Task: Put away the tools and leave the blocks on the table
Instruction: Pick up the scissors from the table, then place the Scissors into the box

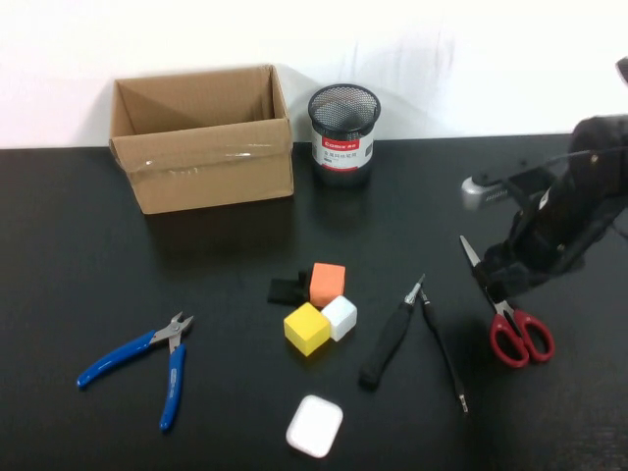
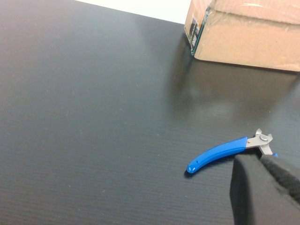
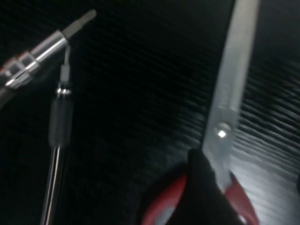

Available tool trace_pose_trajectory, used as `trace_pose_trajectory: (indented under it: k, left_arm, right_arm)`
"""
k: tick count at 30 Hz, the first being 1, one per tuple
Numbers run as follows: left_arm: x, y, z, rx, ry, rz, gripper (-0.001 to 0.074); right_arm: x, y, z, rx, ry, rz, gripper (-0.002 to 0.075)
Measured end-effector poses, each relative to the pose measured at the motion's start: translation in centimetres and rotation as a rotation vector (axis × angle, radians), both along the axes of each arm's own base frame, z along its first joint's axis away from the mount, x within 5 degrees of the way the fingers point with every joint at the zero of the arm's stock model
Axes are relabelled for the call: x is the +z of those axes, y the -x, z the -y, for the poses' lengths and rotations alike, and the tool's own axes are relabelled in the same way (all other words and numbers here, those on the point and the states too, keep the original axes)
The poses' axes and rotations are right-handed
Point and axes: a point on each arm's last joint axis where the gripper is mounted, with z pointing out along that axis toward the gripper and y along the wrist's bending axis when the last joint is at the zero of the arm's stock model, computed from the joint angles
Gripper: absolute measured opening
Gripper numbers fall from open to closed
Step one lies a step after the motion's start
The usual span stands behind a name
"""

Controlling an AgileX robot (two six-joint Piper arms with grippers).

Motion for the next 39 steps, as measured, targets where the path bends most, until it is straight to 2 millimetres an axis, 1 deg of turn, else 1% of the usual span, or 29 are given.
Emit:
trace_pose_trajectory:
  k: [5, 7, 8, 10, 12, 13, 16, 20, 22, 23, 25, 26, 27, 30, 31, 34, 36, 39]
  left_arm:
    - [0.0, 0.0, 0.0, 0.000, 0.000, 0.000, 0.0000]
    - [0.0, 0.0, 0.0, 0.000, 0.000, 0.000, 0.0000]
    - [0.0, 0.0, 0.0, 0.000, 0.000, 0.000, 0.0000]
    - [0.0, 0.0, 0.0, 0.000, 0.000, 0.000, 0.0000]
    - [0.0, 0.0, 0.0, 0.000, 0.000, 0.000, 0.0000]
    - [0.0, 0.0, 0.0, 0.000, 0.000, 0.000, 0.0000]
    - [0.0, 0.0, 0.0, 0.000, 0.000, 0.000, 0.0000]
    - [0.0, 0.0, 0.0, 0.000, 0.000, 0.000, 0.0000]
    - [0.0, 0.0, 0.0, 0.000, 0.000, 0.000, 0.0000]
    - [0.0, 0.0, 0.0, 0.000, 0.000, 0.000, 0.0000]
    - [0.0, 0.0, 0.0, 0.000, 0.000, 0.000, 0.0000]
    - [0.0, 0.0, 0.0, 0.000, 0.000, 0.000, 0.0000]
    - [0.0, 0.0, 0.0, 0.000, 0.000, 0.000, 0.0000]
    - [0.0, 0.0, 0.0, 0.000, 0.000, 0.000, 0.0000]
    - [0.0, 0.0, 0.0, 0.000, 0.000, 0.000, 0.0000]
    - [0.0, 0.0, 0.0, 0.000, 0.000, 0.000, 0.0000]
    - [0.0, 0.0, 0.0, 0.000, 0.000, 0.000, 0.0000]
    - [0.0, 0.0, 0.0, 0.000, 0.000, 0.000, 0.0000]
  right_arm:
    - [-2.7, -0.6, -0.4, -0.010, -0.008, -0.042, 0.0367]
    - [-2.8, -0.8, -0.6, -0.006, -0.010, -0.033, 0.0358]
    - [-2.8, -0.9, -0.7, -0.005, -0.011, -0.029, 0.0324]
    - [-3.0, -1.1, -0.8, -0.004, -0.009, -0.029, 0.0193]
    - [-3.0, -1.1, -0.7, -0.012, -0.008, -0.027, -0.0014]
    - [-3.1, -1.2, -0.7, -0.016, -0.007, -0.026, -0.0002]
    - [-3.1, -1.3, -0.8, -0.041, -0.013, -0.019, -0.0004]
    - [-2.5, -1.6, -0.8, -0.068, -0.017, -0.013, -0.0004]
    - [-1.8, -1.9, -1.0, -0.069, -0.019, -0.004, -0.0004]
    - [-1.3, -2.2, -1.0, -0.069, -0.022, 0.010, -0.0004]
    - [0.8, -2.9, -1.2, -0.069, -0.042, 0.076, -0.0004]
    - [2.1, -3.4, -1.4, -0.071, -0.055, 0.115, 0.0056]
    - [3.6, -3.8, -1.5, -0.070, -0.071, 0.162, -0.0004]
    - [8.0, -4.7, -2.4, -0.047, -0.131, 0.307, -0.0004]
    - [9.5, -4.9, -2.9, -0.029, -0.155, 0.359, -0.0004]
    - [12.8, -5.4, -4.8, 0.029, -0.212, 0.499, -0.0004]
    - [14.5, -5.5, -6.4, 0.059, -0.250, 0.595, -0.0004]
    - [16.3, -5.5, -8.5, 0.096, -0.313, 0.761, -0.0005]
